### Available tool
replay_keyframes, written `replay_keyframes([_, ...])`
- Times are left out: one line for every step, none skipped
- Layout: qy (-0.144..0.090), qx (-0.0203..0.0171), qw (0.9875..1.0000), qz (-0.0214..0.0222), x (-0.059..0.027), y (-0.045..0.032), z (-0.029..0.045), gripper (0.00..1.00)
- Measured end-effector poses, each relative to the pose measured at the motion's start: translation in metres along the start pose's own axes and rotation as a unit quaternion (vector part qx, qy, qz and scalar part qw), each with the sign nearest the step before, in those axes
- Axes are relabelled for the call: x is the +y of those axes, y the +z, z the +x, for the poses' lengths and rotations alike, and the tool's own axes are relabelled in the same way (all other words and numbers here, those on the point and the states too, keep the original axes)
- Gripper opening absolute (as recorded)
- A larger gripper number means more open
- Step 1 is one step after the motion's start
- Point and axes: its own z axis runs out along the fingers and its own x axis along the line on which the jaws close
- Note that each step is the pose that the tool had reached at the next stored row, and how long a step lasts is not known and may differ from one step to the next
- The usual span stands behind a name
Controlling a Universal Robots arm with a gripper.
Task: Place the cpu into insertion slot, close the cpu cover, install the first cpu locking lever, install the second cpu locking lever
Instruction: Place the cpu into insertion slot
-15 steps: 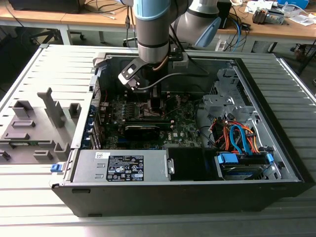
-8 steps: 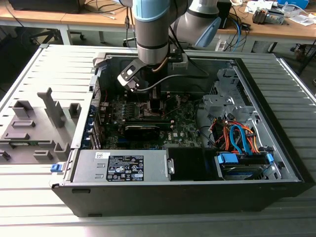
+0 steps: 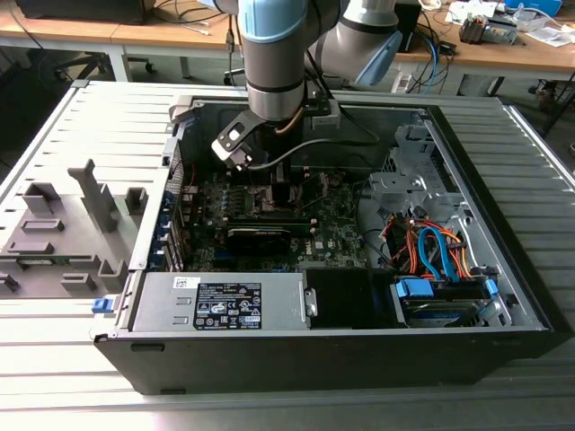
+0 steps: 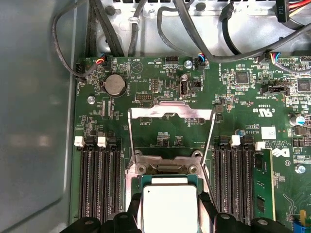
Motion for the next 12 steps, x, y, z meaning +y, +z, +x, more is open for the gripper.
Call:
replay_keyframes([0.000, 0.0001, 1.0000, -0.0001, -0.0001, 0.0002, -0.0001, 0.54])
replay_keyframes([0.000, 0.0000, 1.0000, 0.0000, -0.0001, 0.0004, -0.0002, 0.54])
replay_keyframes([0.000, 0.0000, 1.0000, 0.0000, -0.0002, 0.0008, -0.0002, 0.54])
replay_keyframes([0.000, 0.0001, 1.0000, 0.0000, -0.0002, 0.0013, -0.0002, 0.54])
replay_keyframes([0.000, 0.0001, 1.0000, 0.0000, -0.0003, 0.0019, -0.0002, 0.54])
replay_keyframes([0.000, 0.0000, 1.0000, 0.0000, -0.0003, 0.0023, -0.0002, 0.54])
replay_keyframes([0.000, 0.0000, 1.0000, 0.0000, -0.0004, 0.0030, -0.0003, 0.54])
replay_keyframes([0.000, 0.0000, 1.0000, 0.0000, -0.0005, 0.0033, -0.0003, 0.54])
replay_keyframes([0.000, 0.0000, 1.0000, 0.0000, -0.0008, 0.0036, -0.0002, 0.54])
replay_keyframes([0.000, 0.0000, 1.0000, 0.0000, -0.0011, 0.0040, -0.0003, 0.54])
replay_keyframes([0.000, 0.0000, 1.0000, 0.0000, -0.0013, 0.0042, -0.0003, 0.54])
replay_keyframes([0.000, 0.0000, 1.0000, 0.0000, -0.0017, 0.0046, -0.0002, 0.54])
